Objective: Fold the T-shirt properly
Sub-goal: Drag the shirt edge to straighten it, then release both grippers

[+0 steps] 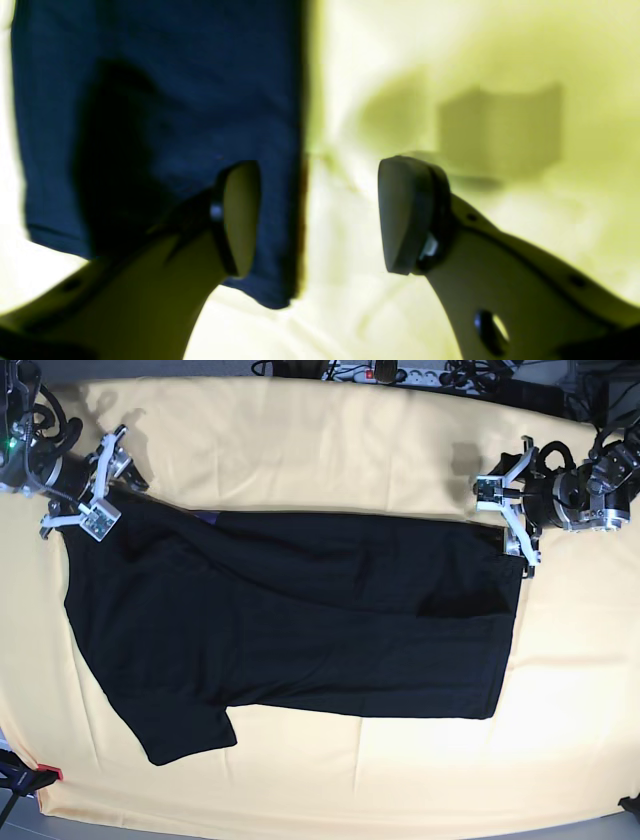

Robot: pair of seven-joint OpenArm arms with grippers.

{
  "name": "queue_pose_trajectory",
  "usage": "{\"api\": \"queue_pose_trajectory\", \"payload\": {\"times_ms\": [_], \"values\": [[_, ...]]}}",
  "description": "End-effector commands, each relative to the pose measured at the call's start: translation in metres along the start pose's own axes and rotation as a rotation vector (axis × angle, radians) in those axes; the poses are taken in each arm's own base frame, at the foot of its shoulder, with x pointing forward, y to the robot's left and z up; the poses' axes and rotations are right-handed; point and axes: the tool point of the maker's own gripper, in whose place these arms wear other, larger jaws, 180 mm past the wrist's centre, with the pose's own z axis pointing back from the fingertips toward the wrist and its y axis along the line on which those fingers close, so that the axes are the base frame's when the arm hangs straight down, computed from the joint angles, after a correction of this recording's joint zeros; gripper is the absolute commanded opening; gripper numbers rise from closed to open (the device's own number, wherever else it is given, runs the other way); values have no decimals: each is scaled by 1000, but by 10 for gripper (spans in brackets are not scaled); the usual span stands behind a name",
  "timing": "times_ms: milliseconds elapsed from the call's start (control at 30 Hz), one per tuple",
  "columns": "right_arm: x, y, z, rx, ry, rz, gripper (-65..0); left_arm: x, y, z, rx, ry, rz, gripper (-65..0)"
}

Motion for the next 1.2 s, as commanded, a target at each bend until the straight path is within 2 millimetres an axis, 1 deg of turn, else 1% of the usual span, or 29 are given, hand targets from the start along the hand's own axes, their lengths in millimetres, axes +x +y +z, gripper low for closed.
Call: {"api": "queue_pose_trajectory", "payload": {"times_ms": [0, 67, 133, 167, 267, 333, 433, 567, 633, 667, 700, 733, 800, 833, 867, 900, 1033, 1167], "values": [[4, -6, 5, -25, -14, 34, -223, 0, 8, 6, 20, -7, -4, -275], [-2, -9, 5, -62, 0, 77, -239, -6, 12, 4, 44, 9, 1, -275], [-2, -14, 6, -97, -9, 124, -249, -19, 22, 1, 100, 50, -2, -275], [0, -15, 6, -108, -18, 136, -249, -25, 23, -1, 110, 68, 1, -275], [0, -18, 6, -118, -23, 135, -249, -43, 19, -8, 96, 85, 22, -275], [-3, -21, 4, -118, -23, 124, -249, -53, 16, -14, 86, 87, 31, -275], [-12, -30, -2, -130, -18, 101, -249, -56, 13, -21, 83, 54, 44, -275], [-29, -46, -10, -143, 3, 49, -249, -64, 10, -28, 82, 65, 40, -275], [-32, -54, -12, -152, 5, 25, -249, -65, 11, -28, 90, 67, 43, -277], [-32, -58, -13, -157, 4, 18, -251, -65, 15, -28, 110, 67, 43, -295], [-31, -61, -13, -163, 2, 16, -275, -66, 20, -27, 137, 69, 43, -341], [-29, -64, -13, -169, -4, 18, -329, -66, 25, -26, 161, 70, 43, -409], [-24, -68, -12, -179, -14, 22, -493, -65, 32, -24, 194, 71, 38, -564], [-22, -70, -12, -182, -18, 24, -578, -63, 34, -24, 204, 66, 35, -617], [-19, -72, -11, -187, -23, 28, -637, -61, 37, -23, 221, 65, 31, -646], [-18, -72, -11, -189, -23, 30, -650, -58, 40, -22, 234, 64, 28, -650], [-8, -71, -6, -199, -20, 65, -650, -43, 48, -17, 266, 57, -4, -650], [-1, -68, 1, -214, 17, 108, -650, -28, 51, -11, 274, 38, -42, -650]]}}
